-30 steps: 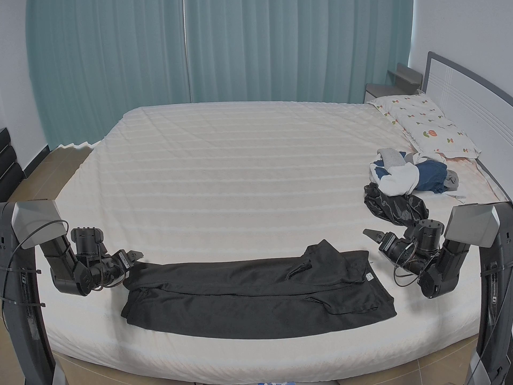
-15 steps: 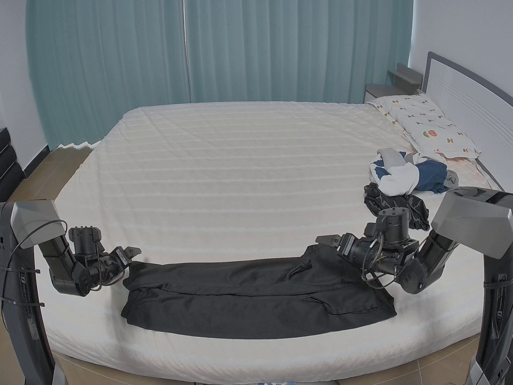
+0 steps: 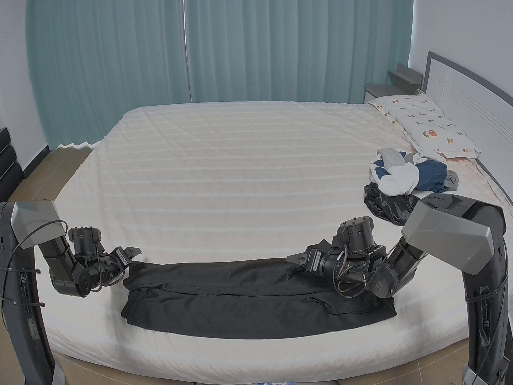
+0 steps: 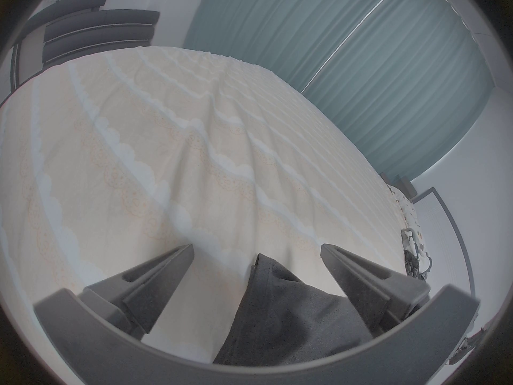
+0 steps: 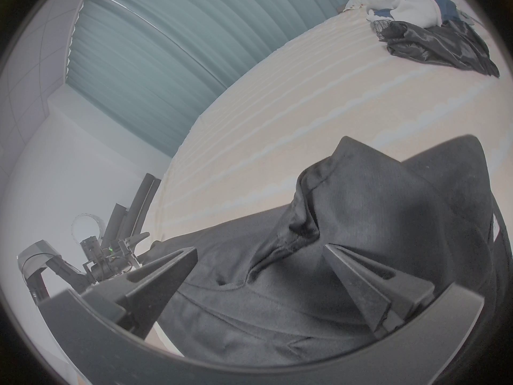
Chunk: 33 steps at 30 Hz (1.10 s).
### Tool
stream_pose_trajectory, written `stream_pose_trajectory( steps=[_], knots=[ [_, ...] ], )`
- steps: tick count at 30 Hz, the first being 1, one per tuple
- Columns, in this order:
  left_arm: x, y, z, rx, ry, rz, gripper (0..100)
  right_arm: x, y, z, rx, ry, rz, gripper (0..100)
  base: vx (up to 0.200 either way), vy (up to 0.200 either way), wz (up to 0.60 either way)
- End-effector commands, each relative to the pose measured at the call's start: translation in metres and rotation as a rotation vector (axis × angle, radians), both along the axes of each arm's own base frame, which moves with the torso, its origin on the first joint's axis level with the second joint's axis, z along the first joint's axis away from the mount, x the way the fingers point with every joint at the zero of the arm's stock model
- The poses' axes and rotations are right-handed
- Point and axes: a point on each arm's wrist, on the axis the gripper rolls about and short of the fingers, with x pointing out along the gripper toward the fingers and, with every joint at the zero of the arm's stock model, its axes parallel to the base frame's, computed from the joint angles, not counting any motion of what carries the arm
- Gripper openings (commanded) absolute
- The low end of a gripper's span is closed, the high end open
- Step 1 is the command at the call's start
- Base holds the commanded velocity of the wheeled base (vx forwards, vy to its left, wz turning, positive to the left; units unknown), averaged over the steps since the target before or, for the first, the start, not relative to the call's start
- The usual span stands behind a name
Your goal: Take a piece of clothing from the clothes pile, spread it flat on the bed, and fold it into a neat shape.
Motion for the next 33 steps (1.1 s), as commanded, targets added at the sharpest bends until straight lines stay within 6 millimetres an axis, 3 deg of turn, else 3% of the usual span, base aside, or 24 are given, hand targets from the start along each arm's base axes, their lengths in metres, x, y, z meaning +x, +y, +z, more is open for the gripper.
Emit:
stream_pose_trajectory(
  steps=[1, 6, 12, 18, 23, 24, 25, 26, 29, 33],
  knots=[
    [0.000, 0.000, -0.001, 0.001, 0.002, 0.000, 100, 0.009, 0.007, -0.006, -0.010, -0.006, 0.001, 100, 0.000, 0.000, 0.00],
    [0.000, 0.000, -0.001, 0.002, 0.002, -0.001, 100, 0.023, 0.024, -0.013, -0.013, 0.012, 0.018, 100, 0.000, 0.000, 0.00],
    [0.000, 0.000, -0.001, 0.007, 0.000, -0.004, 100, 0.046, 0.038, 0.007, 0.102, -0.041, -0.023, 100, 0.000, 0.000, 0.00],
    [0.000, 0.000, -0.001, 0.005, -0.002, -0.004, 100, 0.055, 0.034, 0.007, 0.155, -0.074, -0.080, 100, 0.000, 0.000, 0.00],
    [0.000, 0.000, -0.001, 0.006, -0.001, -0.003, 100, 0.056, 0.008, 0.014, 0.117, -0.090, -0.134, 100, 0.000, 0.000, 0.00],
    [0.000, 0.000, -0.001, 0.004, -0.001, -0.002, 100, 0.054, -0.008, 0.022, 0.070, -0.102, -0.134, 100, 0.000, 0.000, 0.00],
    [0.000, 0.000, -0.001, 0.004, -0.001, -0.002, 100, 0.054, -0.008, 0.022, 0.070, -0.102, -0.134, 100, 0.000, 0.000, 0.00],
    [0.001, 0.000, 0.000, 0.003, -0.007, -0.002, 100, 0.049, -0.029, 0.024, 0.006, -0.102, -0.135, 100, 0.000, 0.000, 0.00],
    [0.001, 0.000, 0.000, 0.005, -0.013, -0.001, 100, 0.043, -0.053, 0.023, -0.066, -0.091, -0.138, 100, 0.000, 0.000, 0.00],
    [0.001, 0.000, 0.000, 0.004, -0.012, 0.000, 100, 0.039, -0.070, 0.019, -0.114, -0.077, -0.144, 100, 0.000, 0.000, 0.00]
  ],
)
